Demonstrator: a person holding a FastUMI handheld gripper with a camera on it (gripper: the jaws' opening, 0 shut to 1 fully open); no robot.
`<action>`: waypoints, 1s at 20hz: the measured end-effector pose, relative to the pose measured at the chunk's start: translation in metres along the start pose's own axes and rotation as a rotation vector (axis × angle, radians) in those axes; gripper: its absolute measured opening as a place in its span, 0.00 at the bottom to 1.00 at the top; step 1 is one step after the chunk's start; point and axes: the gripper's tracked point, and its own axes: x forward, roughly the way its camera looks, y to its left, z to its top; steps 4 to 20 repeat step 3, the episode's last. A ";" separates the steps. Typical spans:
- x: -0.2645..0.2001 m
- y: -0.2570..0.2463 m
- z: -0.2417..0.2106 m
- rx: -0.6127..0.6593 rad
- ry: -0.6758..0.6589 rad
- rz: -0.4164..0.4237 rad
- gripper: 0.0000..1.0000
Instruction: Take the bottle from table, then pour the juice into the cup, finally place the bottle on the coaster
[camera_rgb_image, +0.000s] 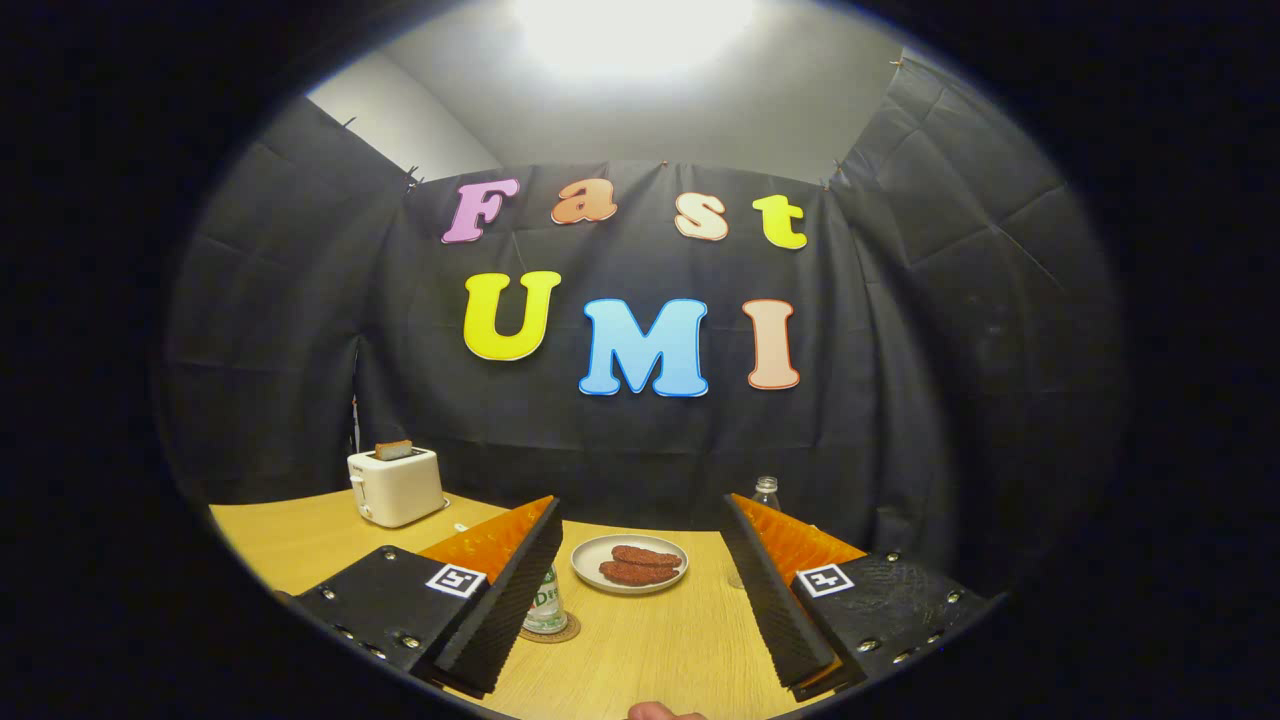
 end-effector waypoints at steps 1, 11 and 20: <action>-0.002 -0.003 -0.009 -0.008 -0.005 0.016 0.97; -0.004 -0.015 -0.038 0.000 0.001 0.040 0.97; -0.004 -0.015 -0.038 0.000 0.001 0.040 0.97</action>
